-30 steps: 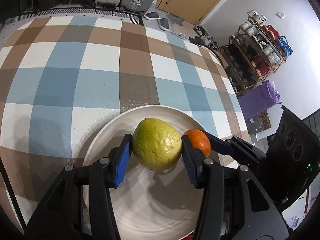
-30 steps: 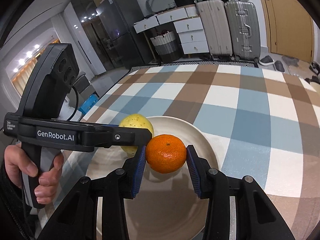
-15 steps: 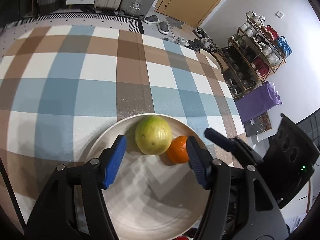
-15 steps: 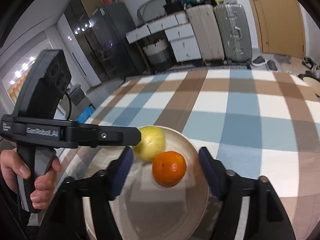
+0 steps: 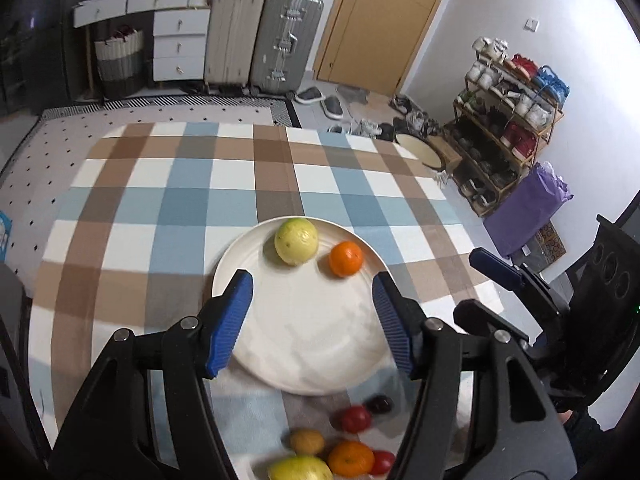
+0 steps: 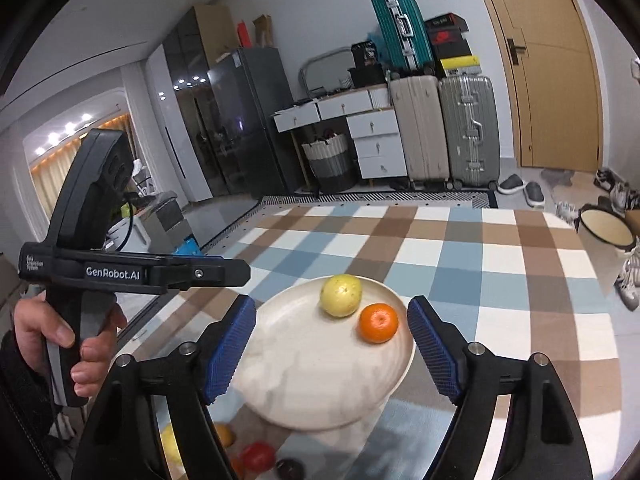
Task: Organize fruits
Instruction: 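Withdraw both tools from the plate back toward the fruit cluster, then grasp the dark plum with the left gripper, then grasp the small brown fruit with the right gripper while the left gripper holds the plum, then carry the plum and brown fruit onto the cream plate and release both, then withdraw both tools from the plate toward the loose fruit group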
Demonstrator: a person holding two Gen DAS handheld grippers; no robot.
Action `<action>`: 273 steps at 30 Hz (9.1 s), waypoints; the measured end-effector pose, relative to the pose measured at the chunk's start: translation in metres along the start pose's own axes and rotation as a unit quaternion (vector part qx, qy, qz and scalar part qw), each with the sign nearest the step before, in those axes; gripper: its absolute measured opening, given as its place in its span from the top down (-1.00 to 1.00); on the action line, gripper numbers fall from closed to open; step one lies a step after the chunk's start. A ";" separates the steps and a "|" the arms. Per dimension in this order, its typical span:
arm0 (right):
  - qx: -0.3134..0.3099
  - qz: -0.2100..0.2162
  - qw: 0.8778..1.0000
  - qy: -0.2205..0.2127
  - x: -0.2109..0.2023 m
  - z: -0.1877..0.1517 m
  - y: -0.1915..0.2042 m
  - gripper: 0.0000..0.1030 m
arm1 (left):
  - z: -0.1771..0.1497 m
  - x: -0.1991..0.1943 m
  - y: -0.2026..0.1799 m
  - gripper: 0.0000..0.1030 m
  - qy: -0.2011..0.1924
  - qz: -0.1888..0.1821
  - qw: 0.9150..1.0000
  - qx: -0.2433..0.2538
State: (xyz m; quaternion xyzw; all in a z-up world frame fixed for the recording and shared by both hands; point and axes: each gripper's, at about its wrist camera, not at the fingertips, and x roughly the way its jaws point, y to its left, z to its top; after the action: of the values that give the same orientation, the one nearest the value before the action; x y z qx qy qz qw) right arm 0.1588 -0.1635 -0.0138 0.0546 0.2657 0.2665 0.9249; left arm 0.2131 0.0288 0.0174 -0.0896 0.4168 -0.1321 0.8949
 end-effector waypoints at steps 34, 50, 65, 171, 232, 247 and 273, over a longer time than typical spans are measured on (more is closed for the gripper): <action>-0.003 0.008 0.996 -0.084 -0.169 -0.069 0.099 -0.99 | -0.154 -0.213 -0.073 -0.98 -0.169 0.100 0.980 0.024; -0.012 -0.029 0.997 -0.066 -0.171 -0.119 0.113 -0.99 | -0.235 -0.174 -0.042 -0.98 -0.104 0.090 0.990 -0.010; -0.006 -0.065 0.997 -0.038 -0.173 -0.154 0.107 -0.99 | -0.289 -0.109 -0.052 -0.98 -0.042 0.113 0.992 0.028; -0.003 0.027 0.997 0.067 -0.096 -0.155 0.109 0.50 | -0.274 -0.146 -0.018 0.56 -0.054 -0.004 0.999 -0.004; -0.011 0.004 0.991 0.130 0.135 -0.007 -0.003 0.50 | 0.012 0.134 0.041 0.56 0.070 -0.013 0.997 -0.007; -0.009 -0.012 0.997 0.079 0.083 -0.003 0.000 0.02 | 0.002 0.087 0.034 0.40 0.057 -0.010 0.998 -0.017; 0.030 -0.040 0.997 -0.061 -0.095 -0.012 0.046 -0.97 | -0.089 -0.120 -0.037 -0.59 -0.106 0.036 0.994 0.019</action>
State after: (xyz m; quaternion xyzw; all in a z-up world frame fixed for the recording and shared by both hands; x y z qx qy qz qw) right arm 0.0633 -0.1739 0.0310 0.0879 0.2184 0.2172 0.9473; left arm 0.0650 0.0264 0.0573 -0.0712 0.3199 -0.0972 0.9398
